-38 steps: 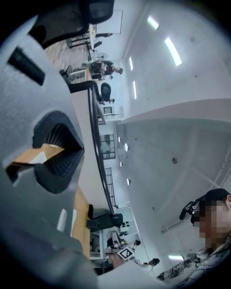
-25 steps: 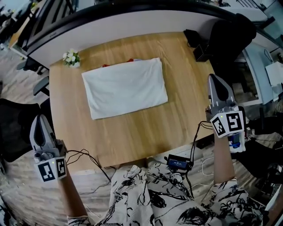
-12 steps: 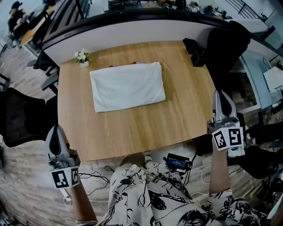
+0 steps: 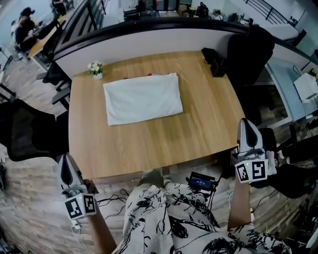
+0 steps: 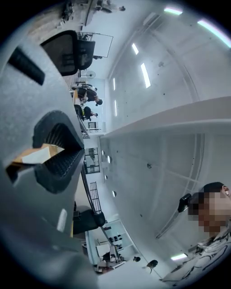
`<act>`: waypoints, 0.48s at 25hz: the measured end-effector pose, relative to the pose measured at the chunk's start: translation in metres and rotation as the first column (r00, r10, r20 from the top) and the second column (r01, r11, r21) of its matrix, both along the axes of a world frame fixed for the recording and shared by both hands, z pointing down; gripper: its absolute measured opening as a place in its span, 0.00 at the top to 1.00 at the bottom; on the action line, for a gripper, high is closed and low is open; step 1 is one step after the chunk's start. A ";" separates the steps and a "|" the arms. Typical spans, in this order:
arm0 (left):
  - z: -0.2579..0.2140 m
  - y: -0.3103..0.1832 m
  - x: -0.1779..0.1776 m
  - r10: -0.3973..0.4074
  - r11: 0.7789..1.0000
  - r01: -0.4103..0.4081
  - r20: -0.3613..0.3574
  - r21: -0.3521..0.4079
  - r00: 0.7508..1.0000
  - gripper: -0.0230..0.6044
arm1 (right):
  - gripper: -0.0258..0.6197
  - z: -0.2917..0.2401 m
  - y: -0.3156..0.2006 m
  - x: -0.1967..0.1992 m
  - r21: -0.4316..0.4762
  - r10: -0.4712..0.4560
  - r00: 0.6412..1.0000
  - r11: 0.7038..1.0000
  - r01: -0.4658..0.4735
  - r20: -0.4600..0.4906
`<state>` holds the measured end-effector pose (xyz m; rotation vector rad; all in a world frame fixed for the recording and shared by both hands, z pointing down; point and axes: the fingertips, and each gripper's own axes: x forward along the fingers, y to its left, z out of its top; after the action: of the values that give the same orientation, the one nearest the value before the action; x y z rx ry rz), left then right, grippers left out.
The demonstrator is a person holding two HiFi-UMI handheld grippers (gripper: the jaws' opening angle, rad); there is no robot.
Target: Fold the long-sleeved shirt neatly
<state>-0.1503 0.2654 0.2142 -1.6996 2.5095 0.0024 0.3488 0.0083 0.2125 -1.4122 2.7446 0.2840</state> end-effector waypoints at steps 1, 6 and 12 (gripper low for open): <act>0.002 0.002 0.003 0.005 1.000 -0.005 -0.002 -0.003 1.000 0.96 | 0.95 0.002 0.004 0.000 0.003 -0.009 1.000 1.000 0.009 -0.014; 0.005 0.011 0.012 0.021 1.000 -0.021 -0.020 0.004 1.000 0.96 | 0.95 -0.004 0.020 0.003 0.016 -0.040 0.999 0.999 0.040 0.021; 0.007 0.024 0.028 0.012 0.999 -0.013 -0.047 -0.029 0.999 0.96 | 0.95 0.001 0.027 0.020 -0.050 -0.021 0.994 0.998 0.027 0.111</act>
<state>-0.1219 0.2896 0.2207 -1.7467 2.5444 0.0059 0.3690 0.0353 0.2135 -1.3614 2.6962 0.1315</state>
